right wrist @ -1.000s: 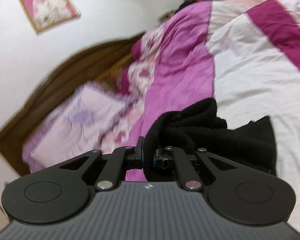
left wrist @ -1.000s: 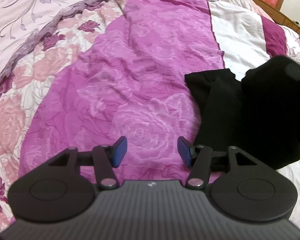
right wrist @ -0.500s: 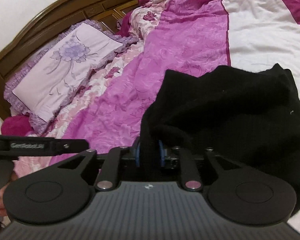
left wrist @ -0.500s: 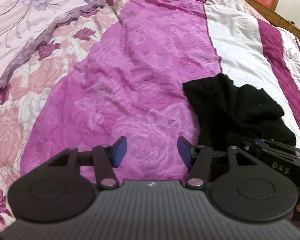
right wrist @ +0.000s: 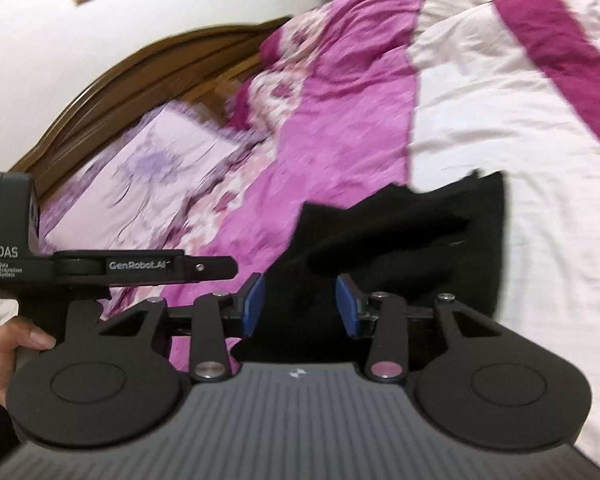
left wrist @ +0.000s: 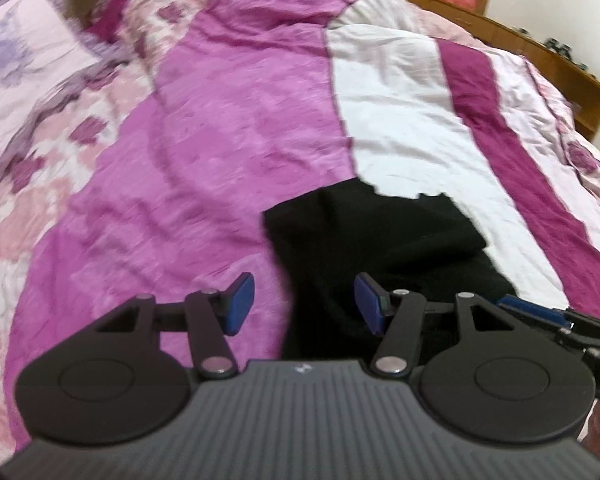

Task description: Fold small clothes

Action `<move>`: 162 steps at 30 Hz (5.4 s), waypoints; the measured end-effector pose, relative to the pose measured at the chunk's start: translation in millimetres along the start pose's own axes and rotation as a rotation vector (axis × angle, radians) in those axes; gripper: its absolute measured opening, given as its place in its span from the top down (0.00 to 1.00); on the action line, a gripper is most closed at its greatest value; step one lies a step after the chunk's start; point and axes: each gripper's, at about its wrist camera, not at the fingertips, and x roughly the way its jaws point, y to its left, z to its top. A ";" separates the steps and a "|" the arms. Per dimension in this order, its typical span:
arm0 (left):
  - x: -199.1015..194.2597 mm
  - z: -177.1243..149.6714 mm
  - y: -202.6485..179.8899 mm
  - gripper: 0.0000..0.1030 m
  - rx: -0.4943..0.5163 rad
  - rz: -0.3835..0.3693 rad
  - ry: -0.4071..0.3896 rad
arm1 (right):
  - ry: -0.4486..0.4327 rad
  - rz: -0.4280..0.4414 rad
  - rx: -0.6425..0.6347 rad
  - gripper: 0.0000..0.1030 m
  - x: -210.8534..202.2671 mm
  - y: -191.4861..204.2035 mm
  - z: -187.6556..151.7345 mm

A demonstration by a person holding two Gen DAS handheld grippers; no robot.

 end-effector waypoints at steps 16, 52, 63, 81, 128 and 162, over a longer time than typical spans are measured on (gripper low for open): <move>65.8 3.0 -89.0 0.44 0.281 -0.092 0.020 | -0.065 -0.190 0.168 0.54 -30.0 -80.7 -1.7; 119.7 26.0 22.2 0.90 -0.038 0.018 -0.030 | -0.016 -0.185 0.148 0.54 -4.0 -88.0 -18.0; 58.2 -2.8 15.3 0.42 -0.003 -0.087 0.034 | -0.024 -0.199 0.061 0.54 -16.4 -70.1 -24.9; 41.7 -44.0 26.7 0.93 -0.143 -0.241 0.057 | 0.049 -0.270 -0.077 0.53 24.9 -30.3 -59.8; 75.9 -12.7 40.9 0.32 -0.235 -0.153 0.123 | 0.096 -0.120 0.193 0.26 36.2 -100.5 10.3; 62.0 -5.3 -5.5 0.70 -0.290 -0.443 0.165 | 0.104 0.024 0.258 0.63 36.1 -91.7 56.2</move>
